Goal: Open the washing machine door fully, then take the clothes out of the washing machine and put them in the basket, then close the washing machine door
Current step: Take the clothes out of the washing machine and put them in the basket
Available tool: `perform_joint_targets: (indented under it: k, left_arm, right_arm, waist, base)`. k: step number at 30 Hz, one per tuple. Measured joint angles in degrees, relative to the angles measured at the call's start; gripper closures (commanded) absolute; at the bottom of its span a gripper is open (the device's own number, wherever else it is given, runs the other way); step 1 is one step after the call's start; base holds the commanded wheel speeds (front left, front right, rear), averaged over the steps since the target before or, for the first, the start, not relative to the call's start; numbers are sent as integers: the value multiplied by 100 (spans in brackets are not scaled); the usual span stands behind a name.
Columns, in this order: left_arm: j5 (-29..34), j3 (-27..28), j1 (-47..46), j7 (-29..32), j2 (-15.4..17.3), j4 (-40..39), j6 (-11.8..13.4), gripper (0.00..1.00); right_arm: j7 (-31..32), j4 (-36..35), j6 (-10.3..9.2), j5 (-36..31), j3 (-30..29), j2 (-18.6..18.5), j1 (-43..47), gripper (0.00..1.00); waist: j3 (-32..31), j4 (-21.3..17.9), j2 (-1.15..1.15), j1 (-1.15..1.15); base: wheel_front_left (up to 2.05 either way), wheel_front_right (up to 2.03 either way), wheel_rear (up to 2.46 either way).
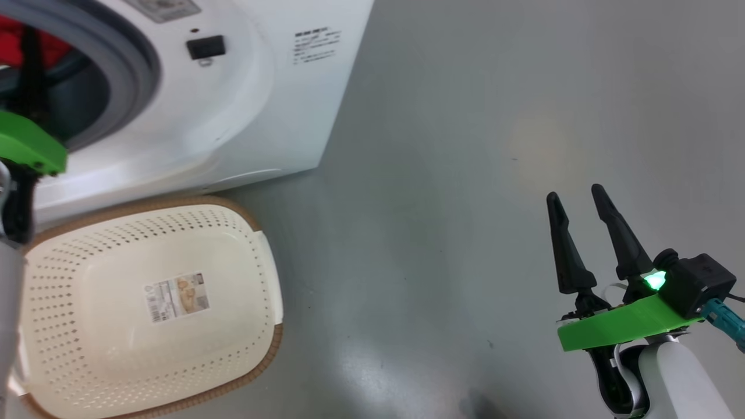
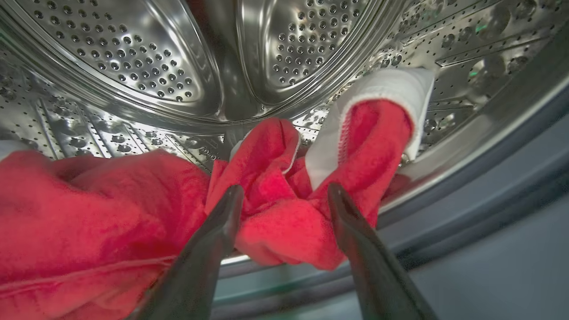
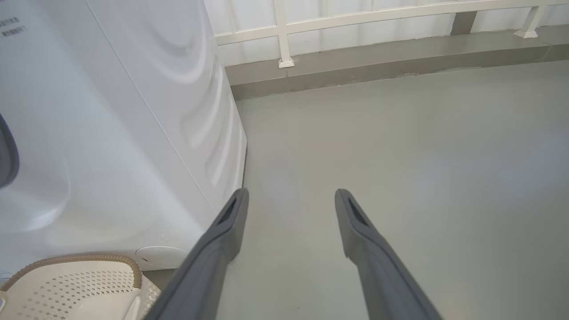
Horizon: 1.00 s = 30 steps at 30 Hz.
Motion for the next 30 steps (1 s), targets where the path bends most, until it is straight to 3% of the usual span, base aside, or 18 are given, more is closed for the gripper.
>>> perform_joint_targets:
  k: [9, 20, 21, 22, 24, 30]
  left_arm:
    - [-8, -156, -357, -1, 271, 401, 0, 0]
    - [9, -407, -565, -8, 342, 915, 0, 0]
    - [-21, -431, -575, -8, 337, 965, 0, 11]
    - [-32, -482, -584, -8, 334, 1004, 0, 58]
    - [-44, -554, -587, -8, 333, 1039, 0, 100]
    - [-208, -671, -585, -7, 305, 1047, 0, 100]
  right_arm:
    - [-1, -35, 0, 48, 73, 16, 3, 0]
    - [0, -67, 0, 48, 134, 19, 18, 0]
    - [0, -70, 0, 48, 135, 19, 18, 0]
    - [-1, -70, 0, 48, 138, 19, 19, 0]
    - [-1, -77, 0, 48, 141, 19, 19, 0]
    - [-1, -93, 0, 47, 149, 19, 20, 0]
  waist:
    - [201, -238, 0, 0]
    - [181, -359, 0, 0]
    - [170, -359, 0, 0]
    - [157, -359, 0, 0]
    - [131, -355, 0, 0]
    - [64, -309, 0, 0]
  base:
    - [0, 0, 0]
    - [0, 0, 0]
    - [0, 0, 0]
    - [0, 0, 0]
    - [0, 0, 0]
    - [0, 0, 0]
